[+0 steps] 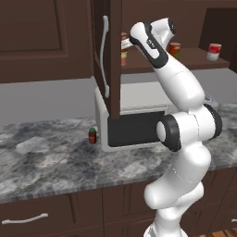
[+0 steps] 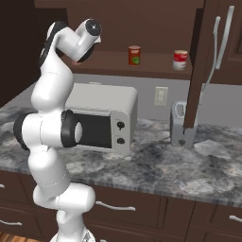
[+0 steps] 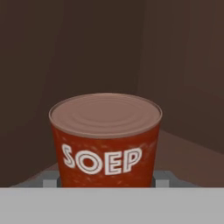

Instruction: Stack two cans on top of the other two cans in the cabinet.

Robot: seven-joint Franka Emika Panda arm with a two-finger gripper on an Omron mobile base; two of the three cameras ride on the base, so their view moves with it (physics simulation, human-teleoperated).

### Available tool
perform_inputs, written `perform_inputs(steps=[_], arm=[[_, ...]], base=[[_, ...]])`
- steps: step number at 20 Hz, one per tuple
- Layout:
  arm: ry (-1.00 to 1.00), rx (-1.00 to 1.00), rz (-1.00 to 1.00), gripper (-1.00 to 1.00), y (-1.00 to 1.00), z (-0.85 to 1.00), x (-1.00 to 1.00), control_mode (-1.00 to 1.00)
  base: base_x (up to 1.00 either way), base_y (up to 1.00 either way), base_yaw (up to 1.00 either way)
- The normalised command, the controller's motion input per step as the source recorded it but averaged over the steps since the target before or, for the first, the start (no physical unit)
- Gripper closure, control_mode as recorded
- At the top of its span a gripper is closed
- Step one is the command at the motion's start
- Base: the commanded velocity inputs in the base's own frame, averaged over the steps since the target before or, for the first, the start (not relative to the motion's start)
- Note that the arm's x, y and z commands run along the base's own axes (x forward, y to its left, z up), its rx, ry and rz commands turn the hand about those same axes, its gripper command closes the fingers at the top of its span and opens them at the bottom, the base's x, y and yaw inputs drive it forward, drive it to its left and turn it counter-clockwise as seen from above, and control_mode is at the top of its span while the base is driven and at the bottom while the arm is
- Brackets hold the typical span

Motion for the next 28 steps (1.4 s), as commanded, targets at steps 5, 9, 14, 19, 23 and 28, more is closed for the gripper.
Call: perform_inputs(steps=[5, 9, 14, 19, 23, 28], arm=[[0.00, 0.00, 0.00, 1.00, 0.00, -0.18, 0.03, -1.00], [0.00, 0.00, 0.00, 1.00, 0.01, -0.22, 0.04, -1.00], [0.00, 0.00, 0.00, -1.00, 0.01, -0.17, 0.07, -1.00], [0.00, 0.00, 0.00, -1.00, 0.00, -0.07, 0.02, -1.00], [0.00, 0.00, 0.00, -1.00, 0.00, -0.01, -0.01, -1.00], [0.00, 0.00, 0.00, -1.00, 0.00, -0.01, -0.02, -1.00]], base=[[0.00, 0.00, 0.00], [0.00, 0.00, 0.00], [0.00, 0.00, 0.00], [0.00, 0.00, 0.00], [0.00, 0.00, 0.00], [0.00, 0.00, 0.00]])
